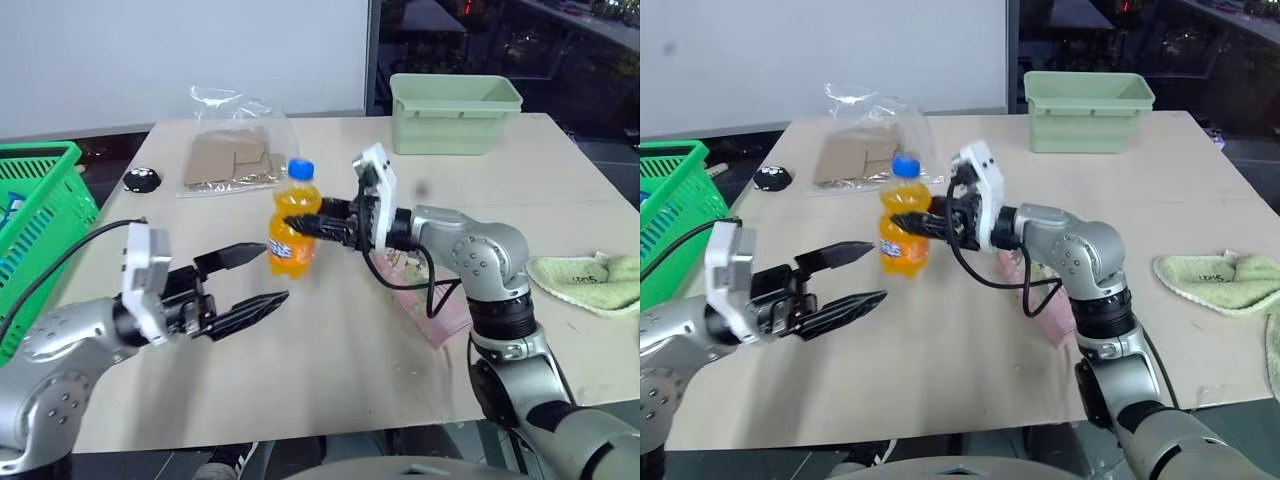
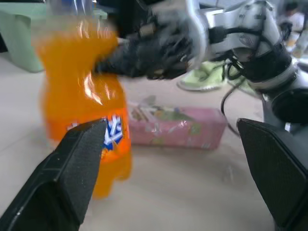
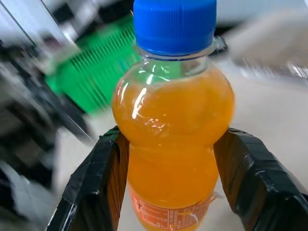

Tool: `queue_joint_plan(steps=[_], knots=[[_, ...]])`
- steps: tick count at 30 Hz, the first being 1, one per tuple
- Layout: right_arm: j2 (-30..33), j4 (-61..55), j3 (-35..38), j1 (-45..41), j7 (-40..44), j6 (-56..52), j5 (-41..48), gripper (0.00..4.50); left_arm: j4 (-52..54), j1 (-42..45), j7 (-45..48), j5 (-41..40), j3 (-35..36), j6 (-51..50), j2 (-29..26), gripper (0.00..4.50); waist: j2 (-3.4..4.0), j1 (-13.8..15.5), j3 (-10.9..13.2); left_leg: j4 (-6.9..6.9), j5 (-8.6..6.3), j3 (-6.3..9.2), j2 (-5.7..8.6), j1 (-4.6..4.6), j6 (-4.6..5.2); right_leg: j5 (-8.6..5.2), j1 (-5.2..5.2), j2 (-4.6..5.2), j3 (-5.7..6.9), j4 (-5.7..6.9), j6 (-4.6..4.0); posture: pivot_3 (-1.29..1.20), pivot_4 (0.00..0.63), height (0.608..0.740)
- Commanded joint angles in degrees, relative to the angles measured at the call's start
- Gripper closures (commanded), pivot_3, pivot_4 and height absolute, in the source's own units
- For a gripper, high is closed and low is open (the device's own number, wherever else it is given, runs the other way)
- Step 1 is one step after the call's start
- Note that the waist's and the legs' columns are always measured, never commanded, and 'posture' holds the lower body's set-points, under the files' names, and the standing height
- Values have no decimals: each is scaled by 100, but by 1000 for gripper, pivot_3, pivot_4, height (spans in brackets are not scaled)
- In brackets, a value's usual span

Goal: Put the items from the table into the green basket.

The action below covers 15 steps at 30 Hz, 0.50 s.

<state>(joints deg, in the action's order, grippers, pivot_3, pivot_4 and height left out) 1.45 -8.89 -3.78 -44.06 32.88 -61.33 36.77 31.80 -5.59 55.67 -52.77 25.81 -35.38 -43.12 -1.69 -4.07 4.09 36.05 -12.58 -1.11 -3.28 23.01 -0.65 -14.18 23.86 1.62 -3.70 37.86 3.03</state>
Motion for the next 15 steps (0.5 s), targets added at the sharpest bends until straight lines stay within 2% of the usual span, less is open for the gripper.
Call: queue_joint_plan(steps=[1, 7, 15], knots=[[-80, -124, 224, -228, -65, 171, 222, 1924, -332, 366, -178, 303, -247, 303, 108, 0, -3, 6, -2, 0, 0, 1, 0, -1, 0, 0, -3, 0, 1, -1, 0, -26, 30, 740], [-7, -49, 78, -347, 90, 330, 180, 1924, -816, 943, -171, 390, -411, 492, 221, 0, -6, -67, -5, 5, 0, 4, 1, 0, 0, 0, -5, -5, -1, 1, 0, -40, 17, 740], [18, -165, -88, -446, 243, 428, 216, 1924, -1050, 1231, -169, 350, -856, 107, 233, 0, -7, -186, -6, 5, 0, 10, 0, 4, 0, 1, -4, -6, 1, 3, 0, -55, 11, 740]])
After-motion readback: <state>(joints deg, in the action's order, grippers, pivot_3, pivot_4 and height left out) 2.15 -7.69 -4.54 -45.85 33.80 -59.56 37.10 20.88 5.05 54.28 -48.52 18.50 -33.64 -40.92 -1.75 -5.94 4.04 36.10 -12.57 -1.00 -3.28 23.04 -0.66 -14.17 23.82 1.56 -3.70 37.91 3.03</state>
